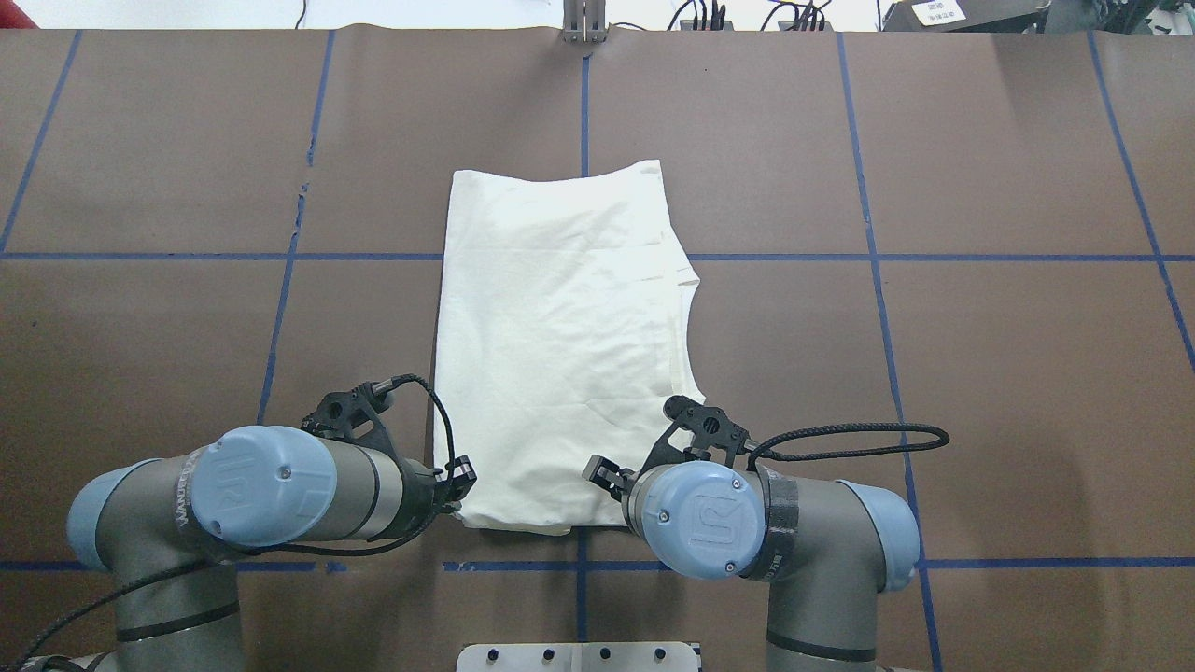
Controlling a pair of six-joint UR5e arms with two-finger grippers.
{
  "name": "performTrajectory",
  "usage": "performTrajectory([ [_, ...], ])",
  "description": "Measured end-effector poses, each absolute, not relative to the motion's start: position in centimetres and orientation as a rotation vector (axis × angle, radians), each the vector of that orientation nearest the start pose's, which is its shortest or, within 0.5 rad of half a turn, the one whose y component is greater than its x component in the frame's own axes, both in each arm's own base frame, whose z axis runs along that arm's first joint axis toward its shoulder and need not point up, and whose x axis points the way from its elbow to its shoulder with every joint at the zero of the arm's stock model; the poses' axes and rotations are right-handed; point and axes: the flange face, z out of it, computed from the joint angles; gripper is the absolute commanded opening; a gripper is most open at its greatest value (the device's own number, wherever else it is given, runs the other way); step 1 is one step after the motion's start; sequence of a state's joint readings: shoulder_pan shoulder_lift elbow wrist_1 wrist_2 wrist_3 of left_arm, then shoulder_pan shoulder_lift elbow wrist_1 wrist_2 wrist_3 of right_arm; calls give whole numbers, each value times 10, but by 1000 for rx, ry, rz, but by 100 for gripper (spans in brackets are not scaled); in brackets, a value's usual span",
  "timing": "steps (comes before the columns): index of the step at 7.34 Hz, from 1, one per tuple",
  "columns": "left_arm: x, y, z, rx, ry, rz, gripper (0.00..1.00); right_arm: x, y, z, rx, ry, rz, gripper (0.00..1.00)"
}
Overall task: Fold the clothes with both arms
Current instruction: 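Grasp the near corners of the shirt with both grippers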
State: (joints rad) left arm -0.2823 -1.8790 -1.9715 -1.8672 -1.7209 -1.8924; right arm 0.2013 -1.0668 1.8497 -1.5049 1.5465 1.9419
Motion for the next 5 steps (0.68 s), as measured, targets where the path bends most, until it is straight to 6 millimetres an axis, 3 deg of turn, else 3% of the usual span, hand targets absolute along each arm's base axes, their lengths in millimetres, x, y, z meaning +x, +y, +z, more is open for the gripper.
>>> performTrajectory([
  [5, 508, -271, 280, -158, 1013, -474, 0, -588, -269, 262, -45, -826, 564, 100],
])
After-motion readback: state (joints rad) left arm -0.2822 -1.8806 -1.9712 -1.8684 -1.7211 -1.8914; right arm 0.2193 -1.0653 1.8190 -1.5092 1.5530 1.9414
